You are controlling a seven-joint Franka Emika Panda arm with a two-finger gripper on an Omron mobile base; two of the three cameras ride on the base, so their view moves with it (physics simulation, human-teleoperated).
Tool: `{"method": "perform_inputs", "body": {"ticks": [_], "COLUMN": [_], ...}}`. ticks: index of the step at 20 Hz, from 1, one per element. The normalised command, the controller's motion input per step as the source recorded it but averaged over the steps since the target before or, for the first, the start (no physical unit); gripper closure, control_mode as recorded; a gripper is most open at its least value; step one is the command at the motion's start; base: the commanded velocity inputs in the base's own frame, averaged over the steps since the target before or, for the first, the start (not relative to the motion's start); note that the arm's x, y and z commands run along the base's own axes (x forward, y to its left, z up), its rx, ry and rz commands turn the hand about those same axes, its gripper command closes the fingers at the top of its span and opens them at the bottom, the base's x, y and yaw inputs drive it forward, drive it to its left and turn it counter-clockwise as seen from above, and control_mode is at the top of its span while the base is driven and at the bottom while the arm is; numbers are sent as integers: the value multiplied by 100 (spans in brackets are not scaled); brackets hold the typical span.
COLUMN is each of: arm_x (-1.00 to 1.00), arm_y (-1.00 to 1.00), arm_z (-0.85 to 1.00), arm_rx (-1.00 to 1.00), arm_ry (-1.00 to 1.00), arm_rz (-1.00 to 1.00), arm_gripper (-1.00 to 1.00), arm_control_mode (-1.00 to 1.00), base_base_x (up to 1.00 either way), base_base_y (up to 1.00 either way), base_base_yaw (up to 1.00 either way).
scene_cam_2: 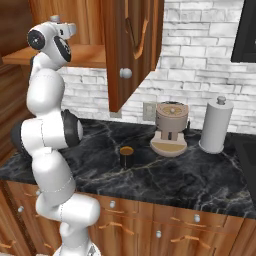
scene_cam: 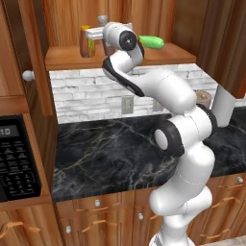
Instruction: Pick the cinnamon and honey bottle from the cabinet and place them next to the mug.
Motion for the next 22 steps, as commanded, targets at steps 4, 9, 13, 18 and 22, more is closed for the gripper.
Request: {"method": "perform_inputs", "body": {"ticks": [4,9,13,18,22], "arm_x": [-23,-38,-61,-83,-100], "arm_y": [25,-6,-14,-32,-33], "arm_z": [-5,48,67,44,-9], "arm_rx": [0,2,0,1,3], "arm_ry": [0,-9,-22,-24,-10], "arm_rz": [2,0,0,2,0], "arm_gripper": [100,100,100,100,100], "arm_control_mode": [-100,-100,-100,-100,-100], "base_base_x": [0,0,0,0,0], "base_base_y": [0,0,0,0,0], "base_base_yaw": [0,0,0,0,0]}}
